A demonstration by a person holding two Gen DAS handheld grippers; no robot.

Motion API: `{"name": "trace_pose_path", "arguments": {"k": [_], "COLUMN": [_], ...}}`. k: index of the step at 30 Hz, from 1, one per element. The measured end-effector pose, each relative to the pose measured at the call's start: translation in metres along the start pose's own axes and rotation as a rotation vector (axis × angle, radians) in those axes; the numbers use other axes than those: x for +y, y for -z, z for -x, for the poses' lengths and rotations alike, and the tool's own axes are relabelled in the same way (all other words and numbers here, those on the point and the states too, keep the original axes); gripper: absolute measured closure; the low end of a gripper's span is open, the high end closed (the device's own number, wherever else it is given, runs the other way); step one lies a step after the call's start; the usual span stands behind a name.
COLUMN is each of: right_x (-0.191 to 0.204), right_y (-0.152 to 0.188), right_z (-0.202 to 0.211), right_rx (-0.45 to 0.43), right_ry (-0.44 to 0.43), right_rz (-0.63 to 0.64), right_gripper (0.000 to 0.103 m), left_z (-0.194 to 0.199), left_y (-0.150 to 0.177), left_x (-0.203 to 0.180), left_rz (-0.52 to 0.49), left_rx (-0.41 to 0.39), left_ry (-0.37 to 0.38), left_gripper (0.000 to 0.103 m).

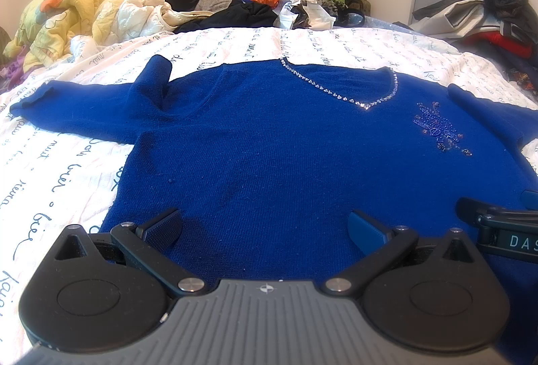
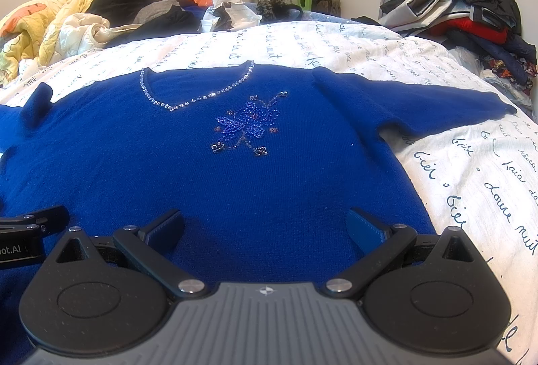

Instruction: Fold small clothes

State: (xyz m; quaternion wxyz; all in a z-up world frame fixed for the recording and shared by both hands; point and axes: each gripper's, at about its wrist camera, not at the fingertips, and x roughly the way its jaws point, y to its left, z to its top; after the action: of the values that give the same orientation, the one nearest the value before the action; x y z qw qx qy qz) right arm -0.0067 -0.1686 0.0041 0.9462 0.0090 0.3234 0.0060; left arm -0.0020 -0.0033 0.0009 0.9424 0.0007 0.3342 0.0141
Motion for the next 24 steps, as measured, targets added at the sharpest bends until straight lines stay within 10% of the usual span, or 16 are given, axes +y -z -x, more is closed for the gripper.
{"name": "trace_pose_path", "arguments": {"k": [15, 20, 24], "right_x": [-0.014, -0.105, -0.233], "right_y": [-0.015, -0.064, -0.094], "right_z": [0.008, 0.027, -0.017], "right_rx": [0.032, -0.165, -0.139], "right_ry": [-0.108, -0.242, -0.266], "right_rz": [-0.018, -0.274, -0.615], "right_gripper": [0.0, 0.0, 0.0], "left_z": [-0.001, -0.001, -0.001], "left_y": [0.0, -0.001, 0.0], "left_x": [-0.001, -0.002, -0.002], "left_rz": [0.0, 0.0, 0.0], "left_rx": [0.0, -0.001, -0.001], "left_ry": [0.002, 0.003, 0.003], "left_gripper": [0.0, 0.0, 0.0]}}
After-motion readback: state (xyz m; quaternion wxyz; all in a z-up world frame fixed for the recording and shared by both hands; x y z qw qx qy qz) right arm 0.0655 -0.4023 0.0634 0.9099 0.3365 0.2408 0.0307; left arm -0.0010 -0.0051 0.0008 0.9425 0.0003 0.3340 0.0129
